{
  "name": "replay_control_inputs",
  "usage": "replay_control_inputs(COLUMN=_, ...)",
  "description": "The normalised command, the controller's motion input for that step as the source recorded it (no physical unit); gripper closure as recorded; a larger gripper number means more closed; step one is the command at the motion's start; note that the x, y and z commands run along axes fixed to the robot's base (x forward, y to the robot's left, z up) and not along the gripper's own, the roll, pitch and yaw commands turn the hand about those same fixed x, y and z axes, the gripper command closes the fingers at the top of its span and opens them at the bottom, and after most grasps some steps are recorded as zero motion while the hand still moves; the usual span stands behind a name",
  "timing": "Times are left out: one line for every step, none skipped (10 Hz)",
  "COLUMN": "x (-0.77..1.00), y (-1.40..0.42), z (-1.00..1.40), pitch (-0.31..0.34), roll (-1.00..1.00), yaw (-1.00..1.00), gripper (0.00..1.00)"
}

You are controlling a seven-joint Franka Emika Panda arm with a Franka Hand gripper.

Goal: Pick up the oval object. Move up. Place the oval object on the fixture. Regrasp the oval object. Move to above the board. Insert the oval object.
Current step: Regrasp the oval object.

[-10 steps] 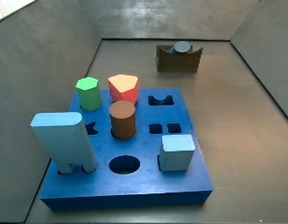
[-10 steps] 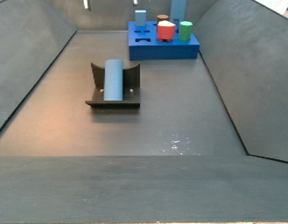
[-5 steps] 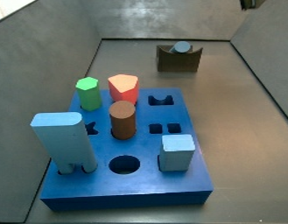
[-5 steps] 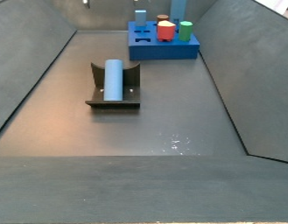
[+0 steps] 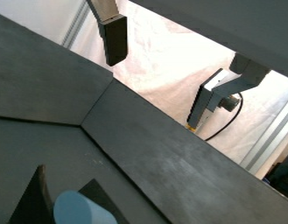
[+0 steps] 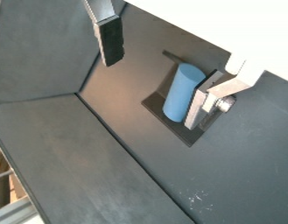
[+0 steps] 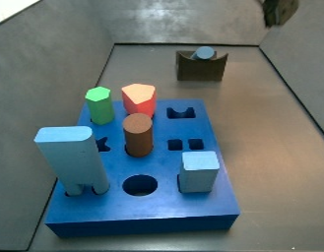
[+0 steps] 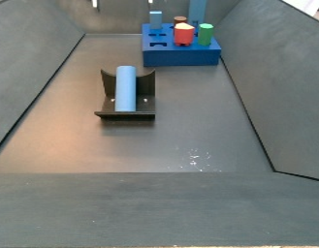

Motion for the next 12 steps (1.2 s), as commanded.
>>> replay_control_inputs(x=0.04, y=0.07, z=-1.00, pitch=-0.023, roll=0.17, yaw=0.13, gripper=0.00)
replay_control_inputs(x=0.05, y=0.06, z=-1.00, pitch=-0.062, roll=0.10, yaw=0.10, gripper=0.00)
replay_control_inputs(x=0.06, y=0.06, z=-1.00, pitch=-0.077, roll=0.08, yaw=0.09, gripper=0.00)
replay_control_inputs(x=0.07, y=0.06, z=-1.00, pitch=-0.099, roll=0.06, yaw=0.06, gripper=0.00)
replay_control_inputs(x=0.08, y=0.05, z=-1.00, pitch=-0.101, roll=0.06, yaw=0.03, gripper=0.00)
replay_control_inputs(x=0.09, y=0.05, z=-1.00, pitch=-0.093, roll=0.07, yaw=0.01, gripper=0.00)
replay_control_inputs(x=0.10, y=0.04, z=-1.00, pitch=-0.081, roll=0.07, yaw=-0.01, gripper=0.00)
replay_control_inputs(x=0.11, y=0.04, z=-1.00, pitch=-0.065, roll=0.07, yaw=-0.02, gripper=0.00)
replay_control_inputs(x=0.11, y=0.03, z=-0.84, pitch=-0.038, roll=0.07, yaw=-0.03, gripper=0.00)
replay_control_inputs(x=0.10, y=0.02, z=-0.69, pitch=-0.022, roll=0.07, yaw=-0.03, gripper=0.00)
replay_control_inputs(x=0.08, y=0.01, z=-0.50, pitch=-0.016, roll=0.06, yaw=-0.02, gripper=0.00)
replay_control_inputs(x=0.07, y=0.01, z=-0.36, pitch=-0.013, roll=0.06, yaw=-0.01, gripper=0.00)
